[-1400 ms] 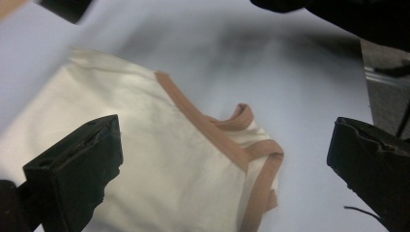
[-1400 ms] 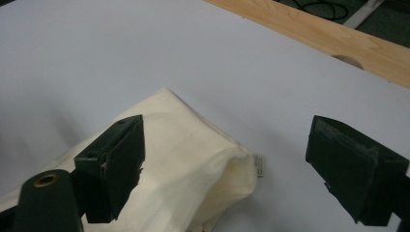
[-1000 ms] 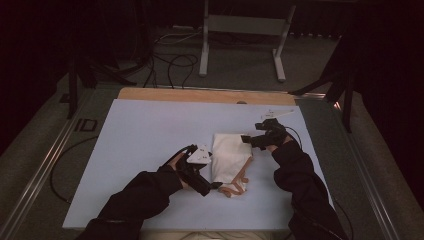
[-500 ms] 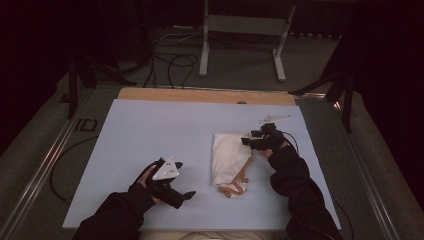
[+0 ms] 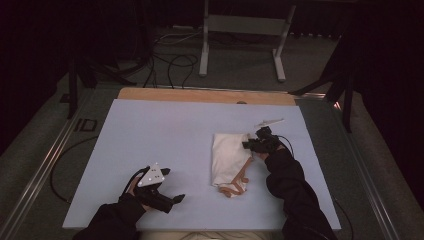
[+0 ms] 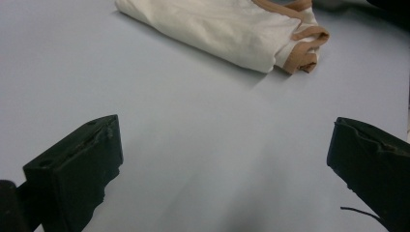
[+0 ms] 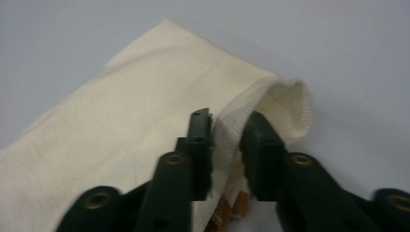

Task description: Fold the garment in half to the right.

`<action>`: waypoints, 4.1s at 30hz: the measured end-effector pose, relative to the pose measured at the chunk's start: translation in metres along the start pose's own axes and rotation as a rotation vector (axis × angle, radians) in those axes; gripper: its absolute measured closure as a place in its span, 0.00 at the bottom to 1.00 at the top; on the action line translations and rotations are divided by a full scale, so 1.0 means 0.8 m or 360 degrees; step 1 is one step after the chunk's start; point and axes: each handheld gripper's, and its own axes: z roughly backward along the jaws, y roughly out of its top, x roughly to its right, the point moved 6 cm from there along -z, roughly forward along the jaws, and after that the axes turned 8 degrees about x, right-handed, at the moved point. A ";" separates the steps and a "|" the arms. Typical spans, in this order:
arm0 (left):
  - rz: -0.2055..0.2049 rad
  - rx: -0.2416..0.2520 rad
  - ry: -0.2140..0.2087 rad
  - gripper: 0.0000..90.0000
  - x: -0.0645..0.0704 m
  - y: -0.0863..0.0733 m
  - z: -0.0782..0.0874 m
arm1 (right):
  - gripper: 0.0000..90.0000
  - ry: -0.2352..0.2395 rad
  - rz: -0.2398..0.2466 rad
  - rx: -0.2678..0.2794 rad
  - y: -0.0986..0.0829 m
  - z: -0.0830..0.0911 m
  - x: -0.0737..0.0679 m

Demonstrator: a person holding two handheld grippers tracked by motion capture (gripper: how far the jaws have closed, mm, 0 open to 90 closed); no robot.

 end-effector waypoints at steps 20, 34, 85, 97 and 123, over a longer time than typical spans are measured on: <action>0.0034 0.0031 0.0008 0.00 -0.008 -0.004 0.000 | 0.98 -0.0057 -0.0036 0.0069 0.010 0.019 0.023; 0.0059 0.0051 0.0042 0.00 -0.013 -0.007 0.000 | 0.96 -0.0081 -0.0052 0.0017 -0.011 0.000 0.035; 0.0057 0.0135 0.0108 0.00 -0.028 -0.002 0.017 | 0.14 0.0181 0.0124 0.0202 0.018 0.011 -0.038; 0.0076 0.0161 0.0086 0.00 -0.034 0.002 0.028 | 0.11 0.0297 0.0180 0.0250 0.025 0.018 -0.069; 0.0089 0.0165 0.0079 0.00 -0.041 -0.004 0.055 | 0.11 0.0429 0.0313 0.0343 0.004 0.046 -0.111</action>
